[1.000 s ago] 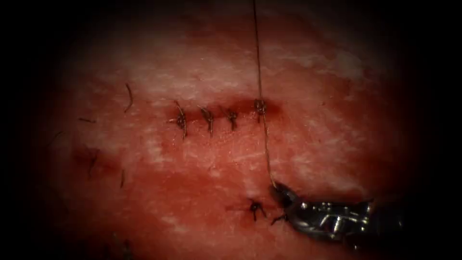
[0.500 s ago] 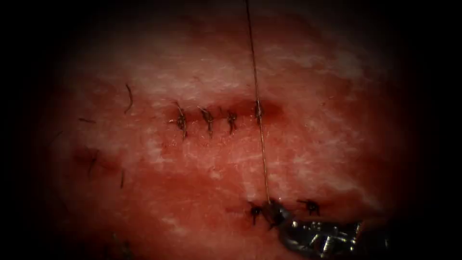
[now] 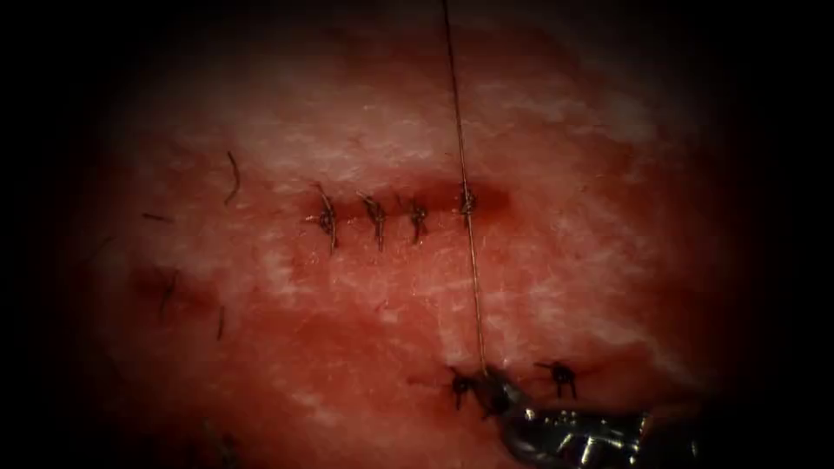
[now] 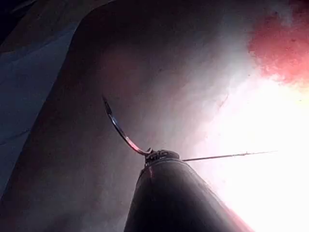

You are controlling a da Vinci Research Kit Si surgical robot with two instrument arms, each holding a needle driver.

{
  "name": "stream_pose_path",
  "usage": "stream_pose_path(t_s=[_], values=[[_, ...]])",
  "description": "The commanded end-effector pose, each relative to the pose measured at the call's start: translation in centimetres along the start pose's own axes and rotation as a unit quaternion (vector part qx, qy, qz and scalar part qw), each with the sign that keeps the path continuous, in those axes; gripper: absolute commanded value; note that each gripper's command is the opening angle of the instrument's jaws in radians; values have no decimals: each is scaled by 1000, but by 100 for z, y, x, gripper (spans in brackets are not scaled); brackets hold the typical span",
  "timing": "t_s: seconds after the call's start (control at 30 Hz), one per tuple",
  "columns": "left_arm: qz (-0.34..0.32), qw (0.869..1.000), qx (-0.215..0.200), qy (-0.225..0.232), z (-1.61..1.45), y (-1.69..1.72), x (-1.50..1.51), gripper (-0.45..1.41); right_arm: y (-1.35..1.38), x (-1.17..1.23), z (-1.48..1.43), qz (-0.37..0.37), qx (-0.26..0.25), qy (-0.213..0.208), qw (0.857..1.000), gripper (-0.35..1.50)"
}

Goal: Wound Closure

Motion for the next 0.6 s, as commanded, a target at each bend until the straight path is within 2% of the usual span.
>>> stream_pose_path(t_s=[0.03,0.1,0.13,0.17,0.2,0.27,0.33,0.43,0.6], values=[[-3,1000,-3,6,10,3,3,-45,-6,-3,3,12,2,15,1000,-35],[-23,1000,-11,15,8,6,2,-45,-2,4,1,17,8,39,999,-35],[-44,999,-18,22,6,10,2,-45,0,7,-1,19,11,49,999,-6],[-56,998,-25,30,3,12,2,-45,4,11,-3,23,14,64,998,32],[-73,996,-35,37,1,15,2,-45,8,15,-5,25,15,71,997,59],[-97,993,-57,47,-8,23,5,-45,17,25,-9,-13,18,82,996,89],[-117,988,-84,57,-20,31,10,-45,27,35,-15,-62,26,87,994,98],[-164,975,-132,77,-44,42,21,-45,44,54,-28,-69,37,99,992,123],[-232,947,-200,99,-98,52,47,-45,72,85,-53,-61,74,136,986,125]])
